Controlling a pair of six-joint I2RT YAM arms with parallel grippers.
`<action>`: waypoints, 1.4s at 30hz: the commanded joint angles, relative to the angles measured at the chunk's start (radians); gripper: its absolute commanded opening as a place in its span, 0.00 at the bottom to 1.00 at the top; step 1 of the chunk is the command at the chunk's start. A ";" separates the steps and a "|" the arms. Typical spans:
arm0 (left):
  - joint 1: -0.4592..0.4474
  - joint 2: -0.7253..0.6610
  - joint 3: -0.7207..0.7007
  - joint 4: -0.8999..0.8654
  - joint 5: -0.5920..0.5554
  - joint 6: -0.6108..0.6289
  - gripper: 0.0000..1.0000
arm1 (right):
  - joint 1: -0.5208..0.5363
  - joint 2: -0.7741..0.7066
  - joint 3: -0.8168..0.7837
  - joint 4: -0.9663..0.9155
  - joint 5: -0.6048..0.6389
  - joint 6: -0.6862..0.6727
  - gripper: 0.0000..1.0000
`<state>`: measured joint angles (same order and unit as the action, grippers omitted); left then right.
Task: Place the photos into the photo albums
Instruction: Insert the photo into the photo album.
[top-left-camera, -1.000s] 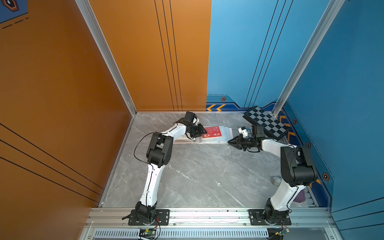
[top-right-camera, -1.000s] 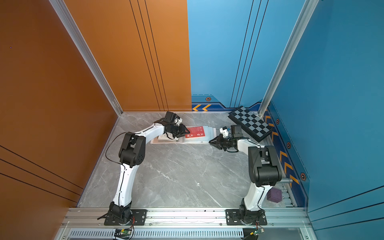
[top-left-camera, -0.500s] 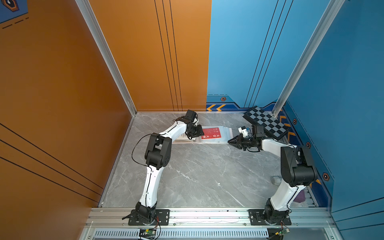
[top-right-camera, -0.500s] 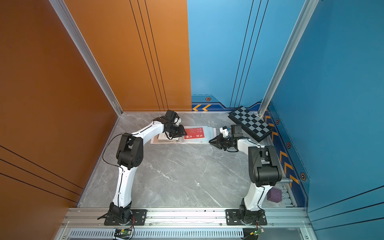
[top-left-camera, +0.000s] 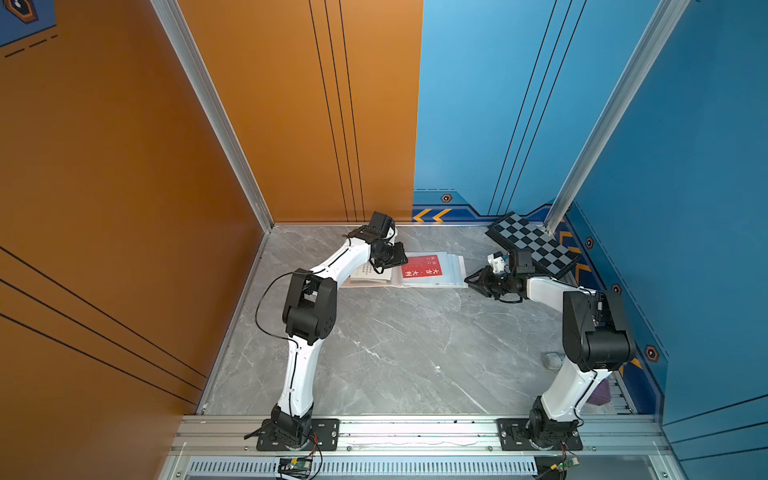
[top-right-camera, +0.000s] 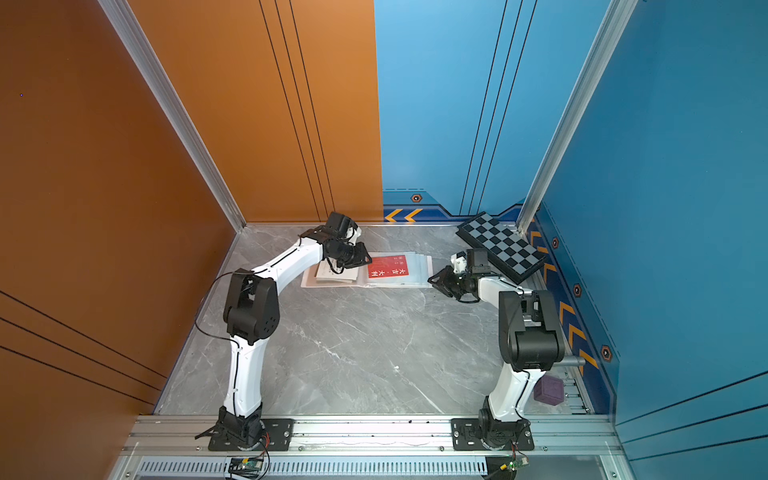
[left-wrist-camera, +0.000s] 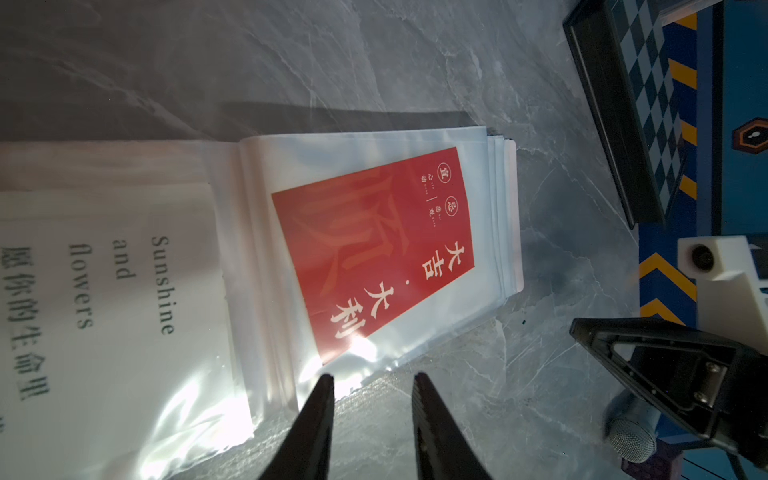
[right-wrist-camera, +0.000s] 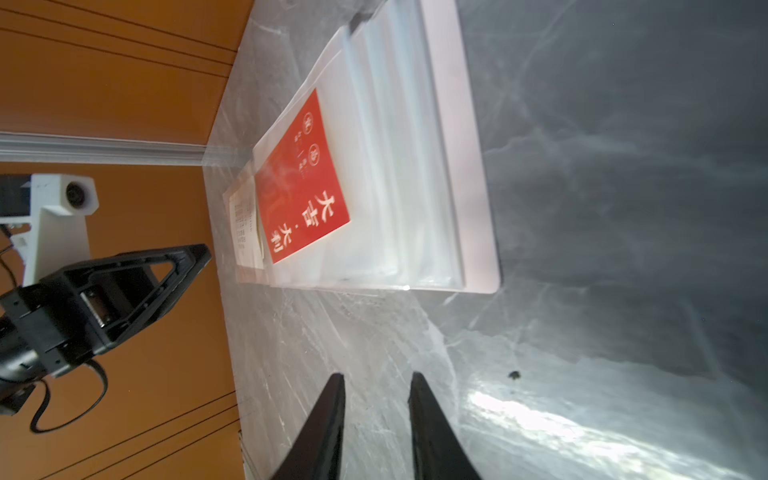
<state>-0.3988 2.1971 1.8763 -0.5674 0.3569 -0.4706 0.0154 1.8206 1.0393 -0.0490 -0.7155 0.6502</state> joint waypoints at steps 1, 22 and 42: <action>-0.016 0.032 0.034 -0.020 -0.006 0.003 0.33 | -0.013 0.048 0.048 -0.042 0.084 -0.008 0.33; -0.008 0.183 0.096 -0.011 -0.050 0.014 0.30 | 0.008 0.236 0.237 -0.162 0.160 -0.060 0.49; -0.003 0.190 -0.012 0.068 -0.025 -0.002 0.28 | 0.032 0.351 0.353 -0.188 0.108 -0.023 0.50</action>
<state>-0.4107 2.3547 1.8980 -0.4889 0.3332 -0.4709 0.0414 2.1227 1.3899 -0.1761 -0.6094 0.6106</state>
